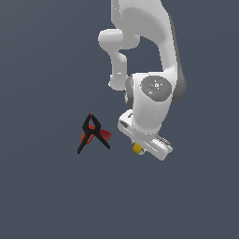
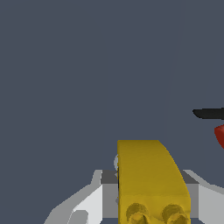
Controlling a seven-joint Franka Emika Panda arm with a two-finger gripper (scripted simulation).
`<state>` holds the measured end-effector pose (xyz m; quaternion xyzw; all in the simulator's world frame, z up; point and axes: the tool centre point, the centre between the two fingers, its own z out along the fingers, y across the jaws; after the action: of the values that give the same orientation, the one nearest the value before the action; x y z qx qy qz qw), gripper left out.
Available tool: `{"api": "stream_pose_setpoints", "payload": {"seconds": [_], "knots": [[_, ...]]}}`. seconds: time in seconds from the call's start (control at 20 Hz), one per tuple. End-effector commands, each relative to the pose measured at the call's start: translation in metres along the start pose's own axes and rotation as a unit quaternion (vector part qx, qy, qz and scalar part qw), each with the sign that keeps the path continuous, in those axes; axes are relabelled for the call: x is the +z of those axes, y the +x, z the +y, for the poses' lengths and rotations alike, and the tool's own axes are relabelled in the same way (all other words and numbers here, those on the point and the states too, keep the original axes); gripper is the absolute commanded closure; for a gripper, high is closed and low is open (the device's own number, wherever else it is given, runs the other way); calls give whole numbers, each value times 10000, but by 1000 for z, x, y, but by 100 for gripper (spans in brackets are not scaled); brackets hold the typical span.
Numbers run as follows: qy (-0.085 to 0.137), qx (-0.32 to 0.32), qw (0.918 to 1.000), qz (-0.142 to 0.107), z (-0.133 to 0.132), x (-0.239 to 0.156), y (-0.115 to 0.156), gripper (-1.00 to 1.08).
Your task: Pick up a designated object from a clutter of objects.
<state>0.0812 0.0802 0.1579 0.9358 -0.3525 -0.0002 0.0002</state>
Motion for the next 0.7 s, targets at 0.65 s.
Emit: {"api": "stream_pose_setpoints", "payload": {"seconds": [0.65], "knots": [[0,2,10000,5,-46,-175,-41,108]]}}
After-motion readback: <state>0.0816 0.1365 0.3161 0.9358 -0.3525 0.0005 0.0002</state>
